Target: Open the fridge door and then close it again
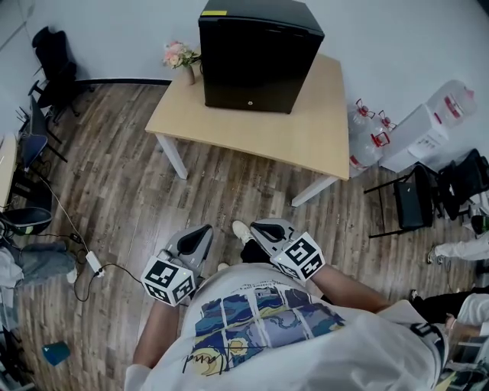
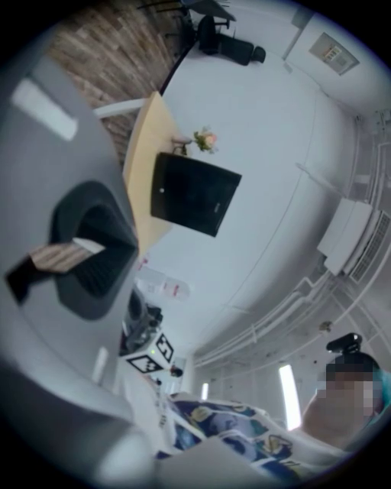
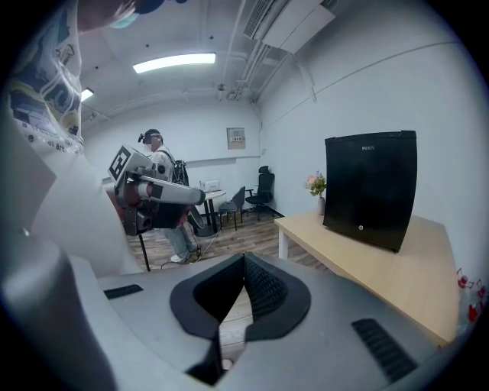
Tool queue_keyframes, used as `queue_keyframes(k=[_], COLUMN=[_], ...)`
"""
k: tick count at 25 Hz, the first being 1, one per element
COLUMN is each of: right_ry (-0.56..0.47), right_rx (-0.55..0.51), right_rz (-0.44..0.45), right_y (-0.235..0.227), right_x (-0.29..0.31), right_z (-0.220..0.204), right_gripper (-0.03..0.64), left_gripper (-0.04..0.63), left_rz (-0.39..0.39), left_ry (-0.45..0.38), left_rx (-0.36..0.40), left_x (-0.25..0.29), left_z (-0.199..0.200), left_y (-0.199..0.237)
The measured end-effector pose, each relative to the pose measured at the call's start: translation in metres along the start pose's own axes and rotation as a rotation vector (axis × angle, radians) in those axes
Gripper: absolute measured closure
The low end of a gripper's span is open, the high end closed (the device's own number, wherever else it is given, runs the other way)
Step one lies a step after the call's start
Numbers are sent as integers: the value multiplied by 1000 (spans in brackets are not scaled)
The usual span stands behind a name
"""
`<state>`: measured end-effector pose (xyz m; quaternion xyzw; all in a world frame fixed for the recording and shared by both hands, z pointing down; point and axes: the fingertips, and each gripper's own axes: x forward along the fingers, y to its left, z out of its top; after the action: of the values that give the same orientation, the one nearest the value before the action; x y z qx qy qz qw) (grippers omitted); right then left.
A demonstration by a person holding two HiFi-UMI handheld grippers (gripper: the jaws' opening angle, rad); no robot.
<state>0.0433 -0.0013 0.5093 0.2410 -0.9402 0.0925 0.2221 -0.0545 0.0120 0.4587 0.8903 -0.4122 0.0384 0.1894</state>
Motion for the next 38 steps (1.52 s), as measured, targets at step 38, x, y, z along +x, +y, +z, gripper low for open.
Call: queue_keyframes(k=[38], right_ry=[-2], right_rx=[38], right_rz=[-12], right_y=[7], right_x=[0], right_z=[-10], right_gripper=[604], left_gripper=[588], left_rz=[-3], left_ry=[17], left_rx=[-26], left_x=[-7], left_z=[-14], left_y=[-2])
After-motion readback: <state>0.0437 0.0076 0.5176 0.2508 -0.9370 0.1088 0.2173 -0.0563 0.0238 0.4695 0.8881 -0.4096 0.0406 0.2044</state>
